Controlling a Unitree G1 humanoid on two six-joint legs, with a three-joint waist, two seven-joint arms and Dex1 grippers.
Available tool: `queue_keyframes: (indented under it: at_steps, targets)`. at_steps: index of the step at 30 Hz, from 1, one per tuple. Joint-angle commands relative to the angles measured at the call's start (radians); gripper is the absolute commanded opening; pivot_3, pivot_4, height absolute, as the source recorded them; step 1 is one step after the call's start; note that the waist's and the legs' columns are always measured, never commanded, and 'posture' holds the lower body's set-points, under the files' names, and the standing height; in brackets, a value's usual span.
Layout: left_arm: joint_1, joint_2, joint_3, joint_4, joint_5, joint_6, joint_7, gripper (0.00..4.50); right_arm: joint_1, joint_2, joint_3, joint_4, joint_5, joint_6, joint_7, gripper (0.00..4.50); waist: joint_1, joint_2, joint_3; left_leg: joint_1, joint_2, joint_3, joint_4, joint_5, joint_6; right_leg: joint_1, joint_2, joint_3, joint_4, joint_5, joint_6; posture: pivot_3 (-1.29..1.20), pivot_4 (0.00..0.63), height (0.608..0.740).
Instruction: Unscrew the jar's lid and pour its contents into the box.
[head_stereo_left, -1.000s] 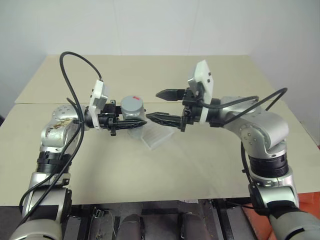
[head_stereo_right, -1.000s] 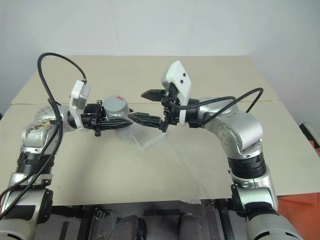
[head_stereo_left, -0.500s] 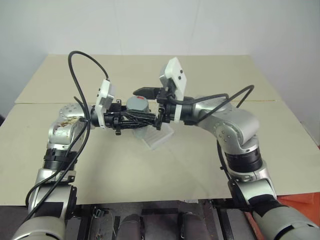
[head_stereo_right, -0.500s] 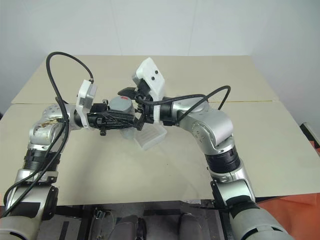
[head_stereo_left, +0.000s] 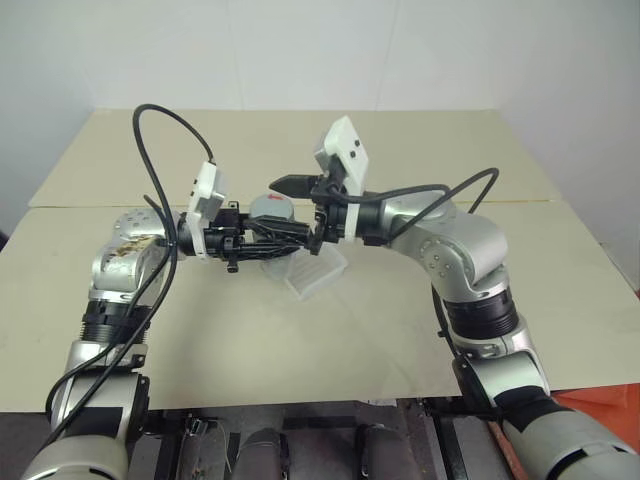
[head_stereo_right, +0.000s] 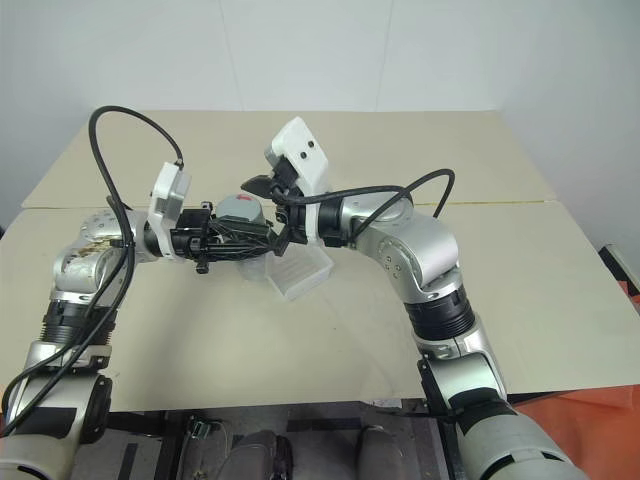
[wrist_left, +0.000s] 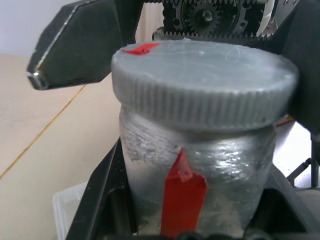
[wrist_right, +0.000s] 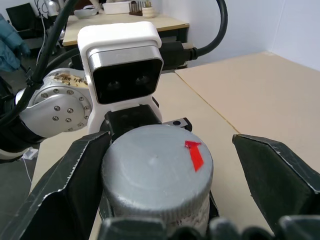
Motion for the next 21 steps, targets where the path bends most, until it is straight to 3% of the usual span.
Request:
queue_keyframes:
  at_steps: [1,21]
  targets:
    - [0.011,0.024,0.034,-0.05,-0.027,-0.001,-0.003,1.94,-0.01,-0.027,-0.031,-0.008,-0.016,-0.036,0.006,4.46,0.0,0.0,0.0,0.0,0.0,0.0,0.0,0.0,0.0,0.0,0.0,0.0,0.0,0.0,0.0,0.0,0.15,0.74]
    - [0.041,0.079,0.058,-0.109,-0.058,0.045,0.0,1.94,0.036,-0.114,-0.078,-0.042,0.035,-0.013,0.028,4.46,0.001,0.0,0.0,0.0,0.0,0.0,0.0,0.0,0.0,0.0,0.0,0.0,0.0,0.0,0.0,0.0,0.15,0.74]
